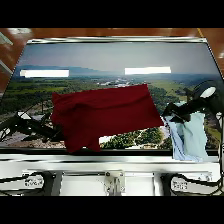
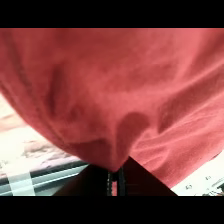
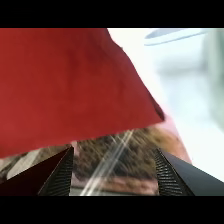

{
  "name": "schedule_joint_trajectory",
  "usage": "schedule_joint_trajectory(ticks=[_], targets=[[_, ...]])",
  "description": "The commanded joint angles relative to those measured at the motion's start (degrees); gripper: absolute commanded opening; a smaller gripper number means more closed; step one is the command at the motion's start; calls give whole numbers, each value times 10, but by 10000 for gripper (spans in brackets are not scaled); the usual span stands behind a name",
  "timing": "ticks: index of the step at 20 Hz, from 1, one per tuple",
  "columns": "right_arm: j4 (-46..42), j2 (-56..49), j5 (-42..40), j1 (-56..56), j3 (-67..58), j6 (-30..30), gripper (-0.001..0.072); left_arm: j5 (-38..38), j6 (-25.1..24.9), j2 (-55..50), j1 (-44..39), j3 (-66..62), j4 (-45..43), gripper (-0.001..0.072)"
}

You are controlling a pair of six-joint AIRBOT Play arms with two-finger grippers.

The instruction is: Fold the shirts.

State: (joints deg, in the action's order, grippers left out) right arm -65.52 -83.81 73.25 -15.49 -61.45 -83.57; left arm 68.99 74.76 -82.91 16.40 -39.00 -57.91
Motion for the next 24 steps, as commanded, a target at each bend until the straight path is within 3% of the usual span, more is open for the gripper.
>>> schedule_joint_trajectory(ticks=[1,14,17,24], targets=[[5,-5,-41,26,30,-3,640,0,-6,6,0,-1,-1,42],[4,-68,-71,37,29,-20,640,10,-24,18,0,-1,-1,42],[-2,-68,7,36,-13,26,640,10,-33,21,0,-1,-1,42],[-37,-69,17,13,-35,4,640,10,-34,21,0,-1,0,42]])
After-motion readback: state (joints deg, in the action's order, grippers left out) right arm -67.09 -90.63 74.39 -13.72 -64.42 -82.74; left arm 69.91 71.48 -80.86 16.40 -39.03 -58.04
